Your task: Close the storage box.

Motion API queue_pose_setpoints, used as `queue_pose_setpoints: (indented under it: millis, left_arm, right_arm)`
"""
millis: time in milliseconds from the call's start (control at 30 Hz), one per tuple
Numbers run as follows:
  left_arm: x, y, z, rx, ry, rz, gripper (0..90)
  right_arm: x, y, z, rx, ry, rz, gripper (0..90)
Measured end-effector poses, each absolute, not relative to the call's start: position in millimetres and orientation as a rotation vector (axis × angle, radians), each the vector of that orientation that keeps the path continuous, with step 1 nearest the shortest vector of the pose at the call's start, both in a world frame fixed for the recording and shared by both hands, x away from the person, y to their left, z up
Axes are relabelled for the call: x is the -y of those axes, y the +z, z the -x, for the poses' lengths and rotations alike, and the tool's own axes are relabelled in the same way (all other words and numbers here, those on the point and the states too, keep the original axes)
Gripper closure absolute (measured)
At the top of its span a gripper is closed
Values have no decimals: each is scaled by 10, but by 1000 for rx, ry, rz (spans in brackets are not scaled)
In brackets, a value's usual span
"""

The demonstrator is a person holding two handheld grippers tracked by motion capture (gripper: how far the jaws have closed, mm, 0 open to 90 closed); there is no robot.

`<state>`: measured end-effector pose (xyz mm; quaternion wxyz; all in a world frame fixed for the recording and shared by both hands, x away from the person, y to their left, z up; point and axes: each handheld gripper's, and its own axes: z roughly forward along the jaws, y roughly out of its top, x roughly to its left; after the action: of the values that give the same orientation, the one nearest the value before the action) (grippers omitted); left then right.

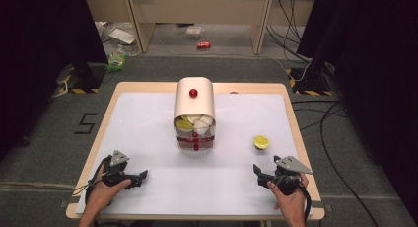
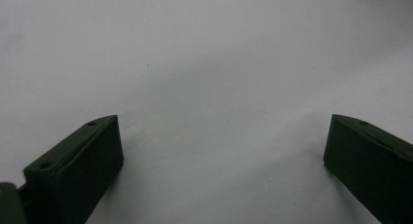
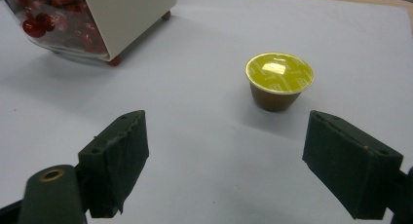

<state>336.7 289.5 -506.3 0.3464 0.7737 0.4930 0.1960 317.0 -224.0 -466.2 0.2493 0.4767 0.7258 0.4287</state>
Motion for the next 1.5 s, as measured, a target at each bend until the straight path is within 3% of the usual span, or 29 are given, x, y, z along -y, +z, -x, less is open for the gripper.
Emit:
queue_pose_setpoints:
  millis: [1500]
  left_arm:
    - [-2895,-5063,-3367,-1279,509,-2008,0]
  right_arm:
    - [2374,-4873,-3006,-2196,978,-1300,171]
